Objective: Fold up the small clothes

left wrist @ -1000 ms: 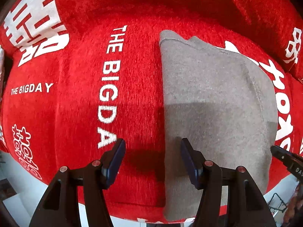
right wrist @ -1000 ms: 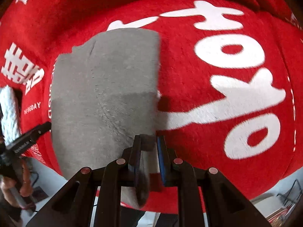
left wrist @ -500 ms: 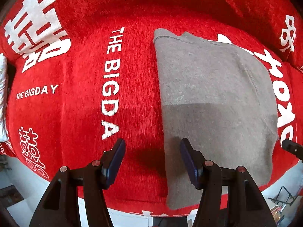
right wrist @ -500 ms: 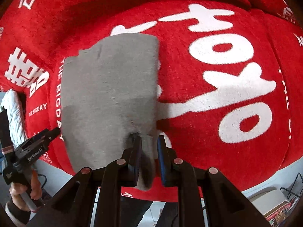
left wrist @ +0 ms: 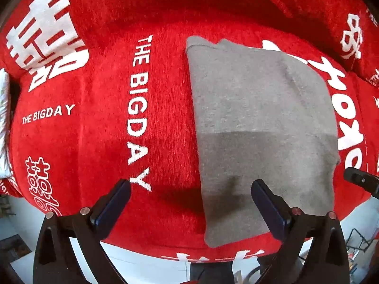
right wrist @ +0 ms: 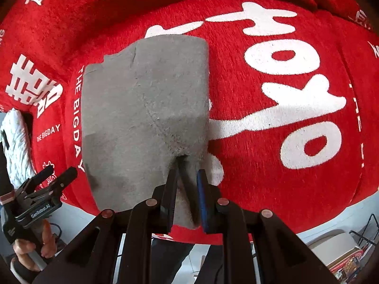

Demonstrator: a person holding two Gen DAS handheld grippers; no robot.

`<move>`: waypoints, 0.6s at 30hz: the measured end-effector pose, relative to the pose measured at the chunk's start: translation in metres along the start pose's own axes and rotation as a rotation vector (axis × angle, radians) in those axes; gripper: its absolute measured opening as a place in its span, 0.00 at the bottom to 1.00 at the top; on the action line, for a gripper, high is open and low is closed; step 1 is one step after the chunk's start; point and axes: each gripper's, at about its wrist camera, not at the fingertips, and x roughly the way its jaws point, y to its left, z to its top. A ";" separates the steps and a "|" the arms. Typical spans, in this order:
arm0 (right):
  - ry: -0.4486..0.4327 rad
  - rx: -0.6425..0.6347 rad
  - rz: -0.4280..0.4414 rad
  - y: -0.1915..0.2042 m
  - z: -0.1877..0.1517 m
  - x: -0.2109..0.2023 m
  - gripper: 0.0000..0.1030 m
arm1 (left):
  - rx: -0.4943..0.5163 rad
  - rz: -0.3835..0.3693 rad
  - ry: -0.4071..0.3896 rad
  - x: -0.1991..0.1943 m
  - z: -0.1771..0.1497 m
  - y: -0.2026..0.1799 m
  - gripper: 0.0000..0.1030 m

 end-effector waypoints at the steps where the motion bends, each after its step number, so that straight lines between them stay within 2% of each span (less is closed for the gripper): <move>1: 0.000 -0.001 -0.001 0.002 0.000 -0.001 0.18 | 0.000 -0.002 0.002 -0.002 0.000 0.000 0.99; 6: -0.020 -0.016 -0.019 0.014 0.003 -0.010 0.20 | -0.013 -0.002 0.014 -0.008 0.000 0.002 0.99; 8: -0.035 -0.034 -0.042 0.021 0.004 -0.014 0.42 | -0.025 0.000 0.013 -0.011 0.001 0.004 0.99; 9: -0.044 -0.039 -0.054 0.025 0.004 -0.017 0.64 | -0.030 0.005 0.010 -0.013 0.001 0.004 0.99; 10: -0.053 -0.044 -0.060 0.027 0.005 -0.019 0.75 | -0.034 0.016 0.007 -0.015 0.002 0.004 0.99; 13: -0.057 -0.063 -0.066 0.034 0.005 -0.024 0.78 | -0.035 0.022 -0.007 -0.020 0.004 0.004 0.99; 16: -0.064 -0.093 -0.135 0.040 0.004 -0.027 0.84 | -0.043 0.007 -0.019 -0.025 0.005 0.003 0.99; 18: -0.073 -0.108 -0.170 0.042 0.004 -0.029 0.85 | -0.048 0.002 -0.028 -0.028 0.006 0.002 0.99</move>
